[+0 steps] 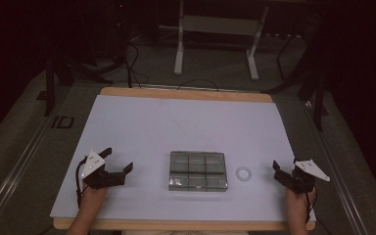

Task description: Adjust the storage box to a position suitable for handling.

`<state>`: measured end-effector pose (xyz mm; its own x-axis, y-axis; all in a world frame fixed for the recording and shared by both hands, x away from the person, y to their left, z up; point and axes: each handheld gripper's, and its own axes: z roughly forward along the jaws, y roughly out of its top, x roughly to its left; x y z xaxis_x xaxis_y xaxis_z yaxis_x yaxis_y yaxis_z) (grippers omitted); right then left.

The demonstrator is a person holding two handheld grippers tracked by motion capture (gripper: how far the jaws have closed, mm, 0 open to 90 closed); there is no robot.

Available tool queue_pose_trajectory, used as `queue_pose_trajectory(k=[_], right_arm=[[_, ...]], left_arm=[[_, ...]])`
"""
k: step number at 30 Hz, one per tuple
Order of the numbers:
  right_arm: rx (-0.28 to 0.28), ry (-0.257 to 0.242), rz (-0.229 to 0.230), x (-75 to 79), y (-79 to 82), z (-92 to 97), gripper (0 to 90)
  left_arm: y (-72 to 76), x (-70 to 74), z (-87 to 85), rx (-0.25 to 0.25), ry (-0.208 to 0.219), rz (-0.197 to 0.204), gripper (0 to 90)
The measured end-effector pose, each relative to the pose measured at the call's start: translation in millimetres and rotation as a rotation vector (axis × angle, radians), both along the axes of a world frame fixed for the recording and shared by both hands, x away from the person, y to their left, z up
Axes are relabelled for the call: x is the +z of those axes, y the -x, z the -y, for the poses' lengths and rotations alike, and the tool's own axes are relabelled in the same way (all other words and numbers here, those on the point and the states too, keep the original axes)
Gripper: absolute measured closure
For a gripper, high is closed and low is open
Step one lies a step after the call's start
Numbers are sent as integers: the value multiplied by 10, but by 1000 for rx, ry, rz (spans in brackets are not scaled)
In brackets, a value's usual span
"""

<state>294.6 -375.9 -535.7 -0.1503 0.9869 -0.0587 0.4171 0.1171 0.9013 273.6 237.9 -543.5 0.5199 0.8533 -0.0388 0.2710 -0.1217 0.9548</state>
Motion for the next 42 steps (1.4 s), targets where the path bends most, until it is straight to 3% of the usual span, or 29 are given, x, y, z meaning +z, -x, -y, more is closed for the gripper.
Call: queue_pose_trajectory(k=[4, 10, 11, 19, 21, 30, 34, 36, 42], right_arm=[[-8, -6, -1, -1, -1, 6, 195], [-17, -38, 5, 1, 1, 41, 174], [-19, -42, 0, 1, -1, 43, 160], [-44, -25, 13, 5, 13, 27, 159], [-50, -19, 17, 5, 15, 24, 159], [-39, -34, 17, 8, 16, 38, 151], [-14, -44, 14, 13, 17, 45, 141], [-1, -49, 9, 16, 12, 50, 140], [37, -90, 4, 40, -23, 75, 142]], left_arm=[[-22, 1, -14, -40, 11, -18, 17], [-16, -1, -30, -9, 36, -15, 17], [-15, -3, -36, 17, 44, -16, 17], [-26, -6, -62, 12, 69, -27, 18], [-20, -7, -65, 11, 75, -22, 72], [-13, -3, -51, 26, 64, -16, 96], [-33, 4, -60, 47, 86, -58, 87], [-40, 5, -66, 34, 105, -84, 78], [-52, 102, -23, 8, 109, -77, 73]])
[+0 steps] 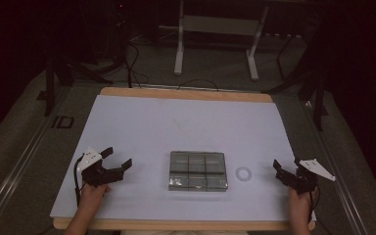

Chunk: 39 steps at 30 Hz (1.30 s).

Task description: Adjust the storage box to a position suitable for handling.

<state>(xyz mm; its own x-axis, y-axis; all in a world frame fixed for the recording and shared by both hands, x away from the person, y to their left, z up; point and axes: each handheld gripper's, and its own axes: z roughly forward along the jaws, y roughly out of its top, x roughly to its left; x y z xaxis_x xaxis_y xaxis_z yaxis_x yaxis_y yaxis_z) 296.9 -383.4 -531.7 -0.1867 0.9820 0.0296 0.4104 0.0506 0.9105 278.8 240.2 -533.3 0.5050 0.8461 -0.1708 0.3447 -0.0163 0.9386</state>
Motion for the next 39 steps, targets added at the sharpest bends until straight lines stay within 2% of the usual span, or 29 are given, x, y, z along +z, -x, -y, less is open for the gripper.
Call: queue_pose_trajectory(k=[3, 7, 10, 12, 15, 18, 24, 30, 35, 39], right_arm=[[38, 33, 13, 31, -6, -19, 143], [74, 32, 29, 116, 9, -45, 149], [95, 40, 40, 196, 23, -75, 149], [116, 37, 42, 247, 27, -97, 148], [165, 31, 37, 316, 22, -132, 145], [225, 1, 31, 356, 10, -172, 138], [332, -42, 15, 372, -30, -271, 134], [429, -47, -5, 357, -66, -364, 134], [521, -14, -18, 341, -75, -458, 138], [609, -40, -22, 317, -78, -534, 137]], left_arm=[[11, 71, 44, -27, 2, 8, 73], [17, 145, 71, -77, 38, 13, 73], [3, 204, 86, -133, 62, -2, 73], [-7, 235, 100, -169, 62, -13, 74], [-9, 277, 141, -217, 10, -15, 74], [-31, 311, 180, -267, -16, -30, 74], [-77, 325, 241, -332, -42, -49, 92], [-94, 311, 316, -391, -80, -59, 121], [-93, 302, 383, -436, -111, -65, 147], [-91, 297, 419, -459, -134, -65, 168]])
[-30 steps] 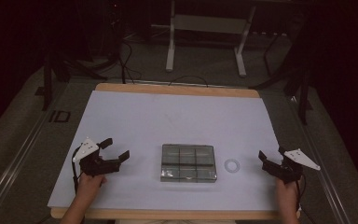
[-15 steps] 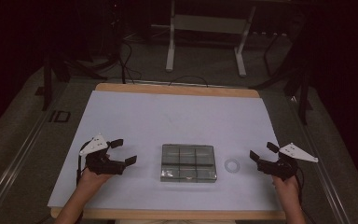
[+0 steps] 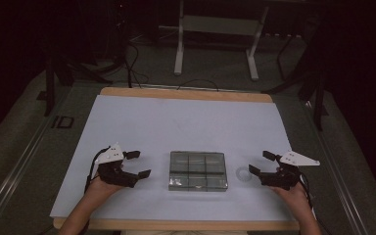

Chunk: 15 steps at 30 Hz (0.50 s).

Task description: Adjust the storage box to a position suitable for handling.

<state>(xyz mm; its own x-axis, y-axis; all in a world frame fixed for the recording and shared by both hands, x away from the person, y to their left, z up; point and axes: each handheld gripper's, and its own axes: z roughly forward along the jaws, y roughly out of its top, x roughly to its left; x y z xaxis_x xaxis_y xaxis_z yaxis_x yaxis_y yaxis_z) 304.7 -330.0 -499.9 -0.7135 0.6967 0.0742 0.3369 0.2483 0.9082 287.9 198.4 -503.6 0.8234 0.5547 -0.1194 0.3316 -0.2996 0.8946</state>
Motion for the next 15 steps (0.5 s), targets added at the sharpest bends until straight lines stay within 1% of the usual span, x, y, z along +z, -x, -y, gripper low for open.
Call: queue_pose_trajectory(k=[2, 6, 7, 8, 9, 10, 11, 12, 13, 14, 15], right_arm=[[38, 6, -8, -18, -4, -48, 138], [100, 9, -14, -56, -7, -151, 149], [122, 10, -17, -65, -6, -178, 152], [142, 14, -18, -73, -6, -205, 151], [157, 19, -20, -81, -8, -233, 155], [172, 29, -26, -87, -12, -257, 185], [197, 48, -28, -93, -14, -279, 224], [216, 70, -25, -101, -12, -304, 247], [236, 93, -21, -111, -13, -326, 290], [250, 111, -26, -124, -17, -344, 318], [266, 122, -38, -140, -28, -361, 348]], left_arm=[[1, -20, 41, -25, -19, -2, 205], [3, -53, 126, -62, -58, -10, 235], [6, -59, 152, -64, -73, -7, 257], [7, -64, 172, -81, -77, -13, 286], [8, -66, 197, -88, -92, -13, 335], [8, -66, 222, -94, -106, -17, 340], [8, -69, 242, -108, -108, -21, 346], [5, -73, 257, -120, -116, -23, 374], [2, -80, 273, -127, -125, -26, 390], [-2, -90, 285, -138, -130, -32, 392], [-3, -99, 299, -149, -139, -33, 424]])
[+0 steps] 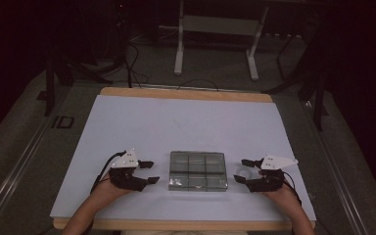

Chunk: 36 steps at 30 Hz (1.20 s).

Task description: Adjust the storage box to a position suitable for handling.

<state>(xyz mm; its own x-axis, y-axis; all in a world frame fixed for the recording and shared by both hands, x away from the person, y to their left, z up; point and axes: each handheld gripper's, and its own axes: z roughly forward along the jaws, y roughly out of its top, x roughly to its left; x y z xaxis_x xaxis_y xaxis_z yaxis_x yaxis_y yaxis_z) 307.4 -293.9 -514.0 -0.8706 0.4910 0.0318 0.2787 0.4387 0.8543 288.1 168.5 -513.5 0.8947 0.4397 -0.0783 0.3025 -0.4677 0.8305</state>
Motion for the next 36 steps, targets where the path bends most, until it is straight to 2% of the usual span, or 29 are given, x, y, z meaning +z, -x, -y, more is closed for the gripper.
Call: queue_pose_trajectory(k=[2, 4, 6, 7, 9, 10, 11, 13, 16, 20, 24, 27, 33, 36], right_arm=[[20, 19, -13, -37, -10, -33, 403], [30, 34, -16, -73, -22, -56, 494], [32, 38, -17, -89, -29, -64, 521], [41, 42, -24, -115, -39, -78, 628], [56, 48, -32, -131, -35, -99, 693], [56, 48, -32, -131, -35, -99, 693], [78, 59, -31, -144, -35, -123, 764], [90, 68, -29, -151, -31, -145, 832], [98, 80, -27, -150, -35, -165, 893], [107, 77, -26, -152, -48, -175, 896], [111, 79, -31, -165, -54, -191, 897], [117, 88, -30, -171, -50, -219, 897], [118, 95, -40, -191, -58, -233, 898], [121, 99, -35, -176, -54, -236, 898]], left_arm=[[-8, -18, 25, -22, -22, -7, 463], [-23, -33, 45, -45, -40, -14, 523], [-29, -39, 58, -51, -43, -16, 548], [-42, -50, 88, -65, -58, -14, 567], [-54, -63, 110, -71, -60, -10, 602], [-54, -63, 110, -71, -60, -10, 618], [-66, -78, 132, -76, -66, -13, 629], [-78, -96, 150, -82, -71, -17, 673], [-95, -135, 176, -75, -73, -14, 700], [-100, -169, 208, -64, -70, -3, 763], [-115, -172, 227, -68, -75, -10, 856], [-125, -178, 271, -87, -83, -15, 890], [-134, -174, 338, -99, -100, -3, 899], [-141, -157, 333, -99, -96, -3, 899]])
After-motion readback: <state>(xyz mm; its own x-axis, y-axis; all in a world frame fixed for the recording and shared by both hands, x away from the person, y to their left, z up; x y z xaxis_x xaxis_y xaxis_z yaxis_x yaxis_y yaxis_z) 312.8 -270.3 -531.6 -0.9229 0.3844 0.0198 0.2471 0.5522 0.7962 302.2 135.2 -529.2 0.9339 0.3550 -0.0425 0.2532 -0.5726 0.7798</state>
